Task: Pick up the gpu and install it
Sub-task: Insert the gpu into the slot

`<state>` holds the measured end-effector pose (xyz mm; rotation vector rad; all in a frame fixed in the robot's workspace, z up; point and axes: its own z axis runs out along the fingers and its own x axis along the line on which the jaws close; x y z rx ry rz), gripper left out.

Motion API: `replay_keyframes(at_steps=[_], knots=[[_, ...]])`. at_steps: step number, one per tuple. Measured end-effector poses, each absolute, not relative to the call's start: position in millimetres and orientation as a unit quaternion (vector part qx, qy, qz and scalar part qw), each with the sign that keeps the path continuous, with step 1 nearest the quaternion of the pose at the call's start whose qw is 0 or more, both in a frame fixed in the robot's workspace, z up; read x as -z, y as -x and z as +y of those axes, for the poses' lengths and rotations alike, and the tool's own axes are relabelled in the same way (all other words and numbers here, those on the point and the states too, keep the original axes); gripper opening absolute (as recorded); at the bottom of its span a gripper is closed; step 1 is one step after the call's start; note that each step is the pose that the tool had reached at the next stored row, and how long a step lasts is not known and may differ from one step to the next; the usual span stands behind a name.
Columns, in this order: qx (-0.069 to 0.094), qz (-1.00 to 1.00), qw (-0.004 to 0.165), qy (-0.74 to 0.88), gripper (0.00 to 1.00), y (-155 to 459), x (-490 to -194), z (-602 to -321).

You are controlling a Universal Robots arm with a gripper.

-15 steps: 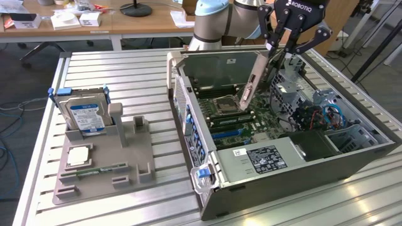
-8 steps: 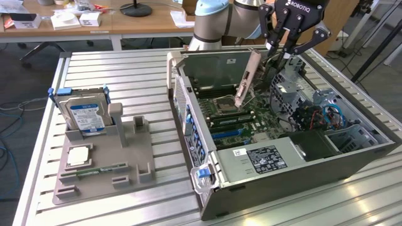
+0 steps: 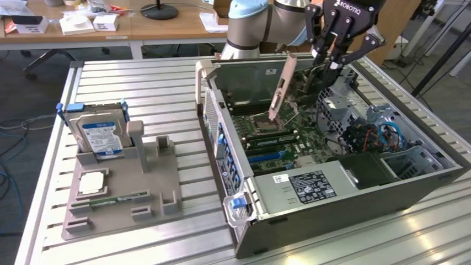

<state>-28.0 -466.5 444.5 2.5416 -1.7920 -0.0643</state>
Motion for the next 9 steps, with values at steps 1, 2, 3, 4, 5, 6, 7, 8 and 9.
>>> replay_keyframes(at_steps=[1, 2, 3, 4, 5, 6, 7, 8, 9], knots=[[0.021, -0.584, 0.015, -0.811, 0.26, 28.0, -444.4, -466.5], [0.021, -0.591, 0.015, -0.806, 0.26, 28.0, -444.3, -466.5], [0.021, -0.598, 0.015, -0.801, 0.26, 28.0, -444.3, -466.5], [0.021, -0.606, 0.015, -0.795, 0.26, 28.0, -444.2, -466.5], [0.021, -0.613, 0.015, -0.790, 0.26, 28.0, -444.1, -466.5], [0.021, -0.620, 0.014, -0.784, 0.26, 28.0, -444.0, -466.5], [0.022, -0.627, 0.014, -0.778, 0.26, 28.0, -443.9, -466.5], [0.022, -0.634, 0.014, -0.773, 0.26, 28.0, -443.8, -466.5], [0.022, -0.641, 0.014, -0.767, 0.26, 28.0, -443.7, -466.5]])
